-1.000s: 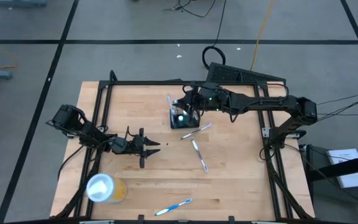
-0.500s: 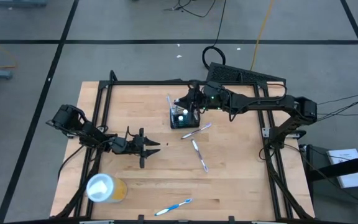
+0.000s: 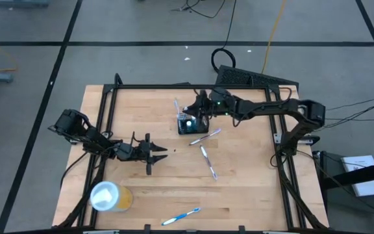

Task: Pick & Place toothbrushing station
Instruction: Put the blue toothbrush into the black organizer, then put the purple toothbrush into the black organizer

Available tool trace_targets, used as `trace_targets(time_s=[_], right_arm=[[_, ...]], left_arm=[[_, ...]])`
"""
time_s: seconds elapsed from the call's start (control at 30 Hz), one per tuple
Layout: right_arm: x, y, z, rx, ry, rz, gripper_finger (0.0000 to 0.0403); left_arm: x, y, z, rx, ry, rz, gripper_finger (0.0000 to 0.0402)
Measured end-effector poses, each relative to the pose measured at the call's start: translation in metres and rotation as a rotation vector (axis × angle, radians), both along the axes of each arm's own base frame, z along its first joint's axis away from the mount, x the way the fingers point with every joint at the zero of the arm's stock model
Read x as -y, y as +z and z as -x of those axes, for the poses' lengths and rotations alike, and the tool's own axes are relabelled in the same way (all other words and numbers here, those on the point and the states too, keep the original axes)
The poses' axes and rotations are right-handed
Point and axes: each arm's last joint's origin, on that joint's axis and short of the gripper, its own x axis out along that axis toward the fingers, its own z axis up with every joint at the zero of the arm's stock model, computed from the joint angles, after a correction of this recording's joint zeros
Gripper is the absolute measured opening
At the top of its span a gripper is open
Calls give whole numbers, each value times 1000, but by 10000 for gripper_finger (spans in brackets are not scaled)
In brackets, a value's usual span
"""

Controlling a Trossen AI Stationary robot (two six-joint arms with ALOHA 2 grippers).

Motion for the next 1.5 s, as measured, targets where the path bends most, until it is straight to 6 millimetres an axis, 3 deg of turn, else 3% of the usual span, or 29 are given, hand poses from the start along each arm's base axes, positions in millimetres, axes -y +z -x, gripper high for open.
trace_targets(time_s=[0.17, 0.4, 0.9, 1.1, 1.33, 1.5], right_arm=[[7, -20, -8, -33, 6, -26, 14], [10, -27, -10, -50, 0, -23, 16], [8, -22, -13, -5, -11, 46, 186], [1, 7, -8, 92, -42, 171, 210], [-32, 47, 19, 71, -9, 215, 201], [-79, 38, 32, -164, 48, 186, 186]], left_arm=[[0, 0, 0, 0, 0, -1, 131], [0, 0, 0, 0, -1, -6, 131], [0, 0, 0, -2, -1, -7, 131], [0, 0, 0, -3, -2, -7, 131], [0, -1, 0, -13, -2, -11, 131], [0, -1, 0, -15, -2, -13, 131]])
